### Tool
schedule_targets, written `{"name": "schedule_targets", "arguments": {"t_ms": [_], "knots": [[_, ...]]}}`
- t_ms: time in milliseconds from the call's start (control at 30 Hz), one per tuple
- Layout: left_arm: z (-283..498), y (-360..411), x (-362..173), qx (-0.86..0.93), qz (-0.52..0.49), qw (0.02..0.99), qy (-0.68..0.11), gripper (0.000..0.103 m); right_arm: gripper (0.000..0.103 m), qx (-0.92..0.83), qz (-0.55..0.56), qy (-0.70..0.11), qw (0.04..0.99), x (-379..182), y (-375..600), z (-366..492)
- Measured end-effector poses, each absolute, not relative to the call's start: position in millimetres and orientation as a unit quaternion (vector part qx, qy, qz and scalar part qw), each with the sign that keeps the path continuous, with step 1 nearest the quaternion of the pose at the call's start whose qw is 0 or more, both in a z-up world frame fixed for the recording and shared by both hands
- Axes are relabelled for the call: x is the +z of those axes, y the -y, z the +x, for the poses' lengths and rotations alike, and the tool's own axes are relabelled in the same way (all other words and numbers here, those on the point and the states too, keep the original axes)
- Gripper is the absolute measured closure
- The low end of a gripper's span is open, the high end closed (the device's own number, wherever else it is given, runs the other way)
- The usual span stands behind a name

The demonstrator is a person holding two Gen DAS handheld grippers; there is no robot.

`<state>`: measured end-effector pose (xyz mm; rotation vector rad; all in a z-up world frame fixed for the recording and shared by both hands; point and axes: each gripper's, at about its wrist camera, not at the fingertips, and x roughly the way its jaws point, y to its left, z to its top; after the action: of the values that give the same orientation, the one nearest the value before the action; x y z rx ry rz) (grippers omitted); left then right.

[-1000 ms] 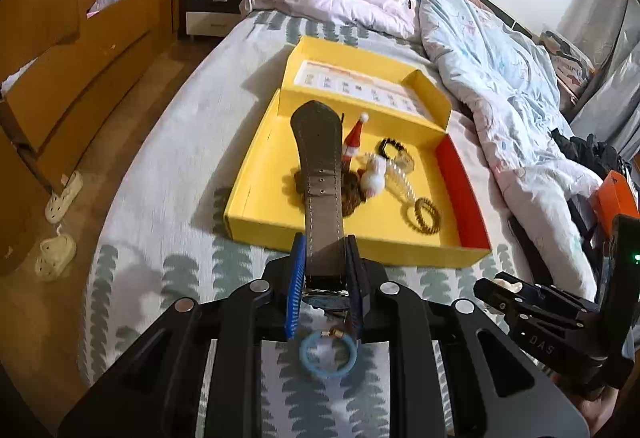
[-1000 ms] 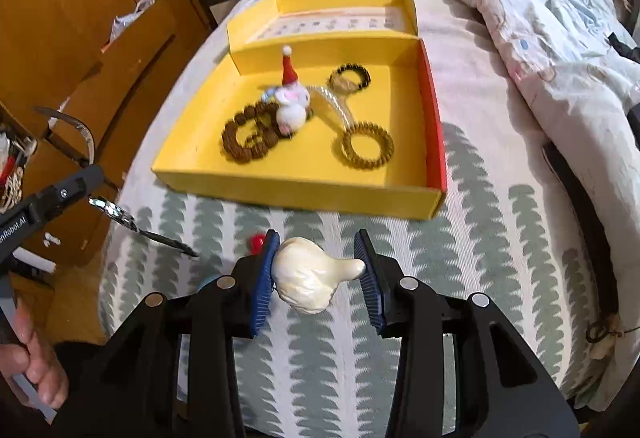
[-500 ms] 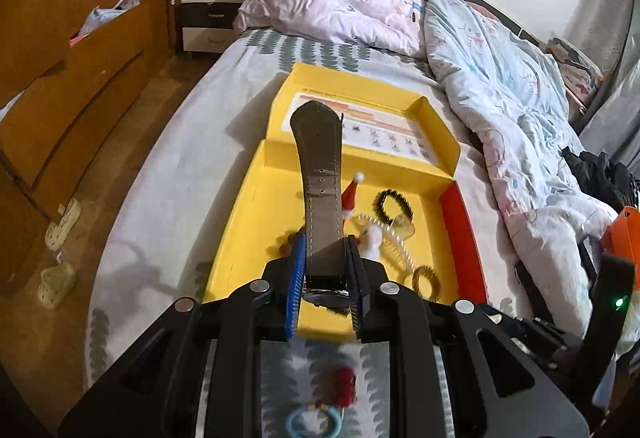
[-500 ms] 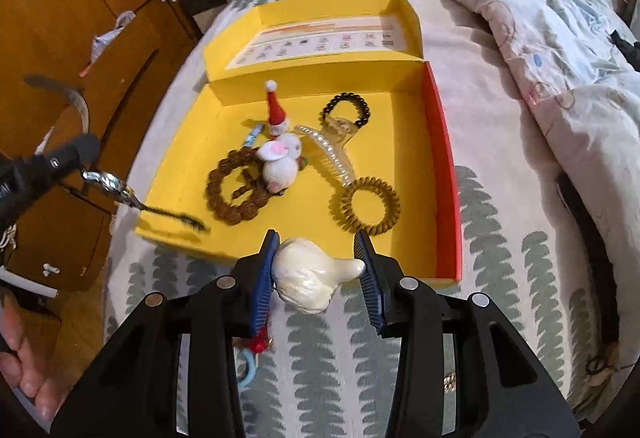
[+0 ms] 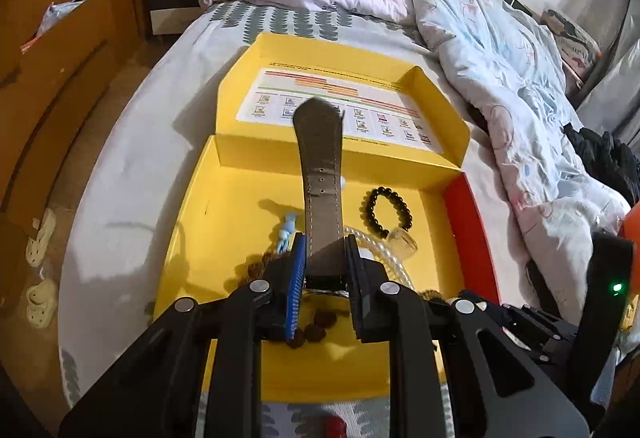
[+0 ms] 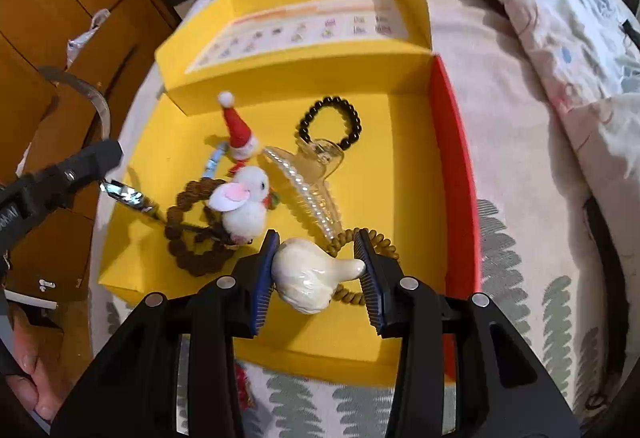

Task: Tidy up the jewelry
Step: 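Carry the watch and garlic ornament with both grippers over the yellow box, then open the left gripper to drop the watch while the right releases the garlic ornament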

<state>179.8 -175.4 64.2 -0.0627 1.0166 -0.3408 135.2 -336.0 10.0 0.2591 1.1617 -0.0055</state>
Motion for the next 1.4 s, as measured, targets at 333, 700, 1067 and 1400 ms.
{"name": "schedule_targets", "arguments": {"t_ms": [333, 700, 1067, 1400], "knots": [[205, 179, 40, -0.193, -0.040, 0.838, -0.509, 0.083, 0.062, -0.006, 0.112, -0.557, 0.823, -12, 326, 151], [213, 179, 33, -0.184, -0.024, 0.847, -0.499, 0.083, 0.062, -0.016, 0.094, -0.556, 0.825, -18, 321, 156], [203, 177, 43, -0.158, 0.001, 0.864, -0.478, 0.083, 0.060, -0.021, 0.094, -0.544, 0.834, -8, 323, 153], [185, 170, 57, -0.144, 0.009, 0.875, -0.463, 0.041, 0.049, -0.015, 0.092, -0.530, 0.843, 13, 318, 140]]}}
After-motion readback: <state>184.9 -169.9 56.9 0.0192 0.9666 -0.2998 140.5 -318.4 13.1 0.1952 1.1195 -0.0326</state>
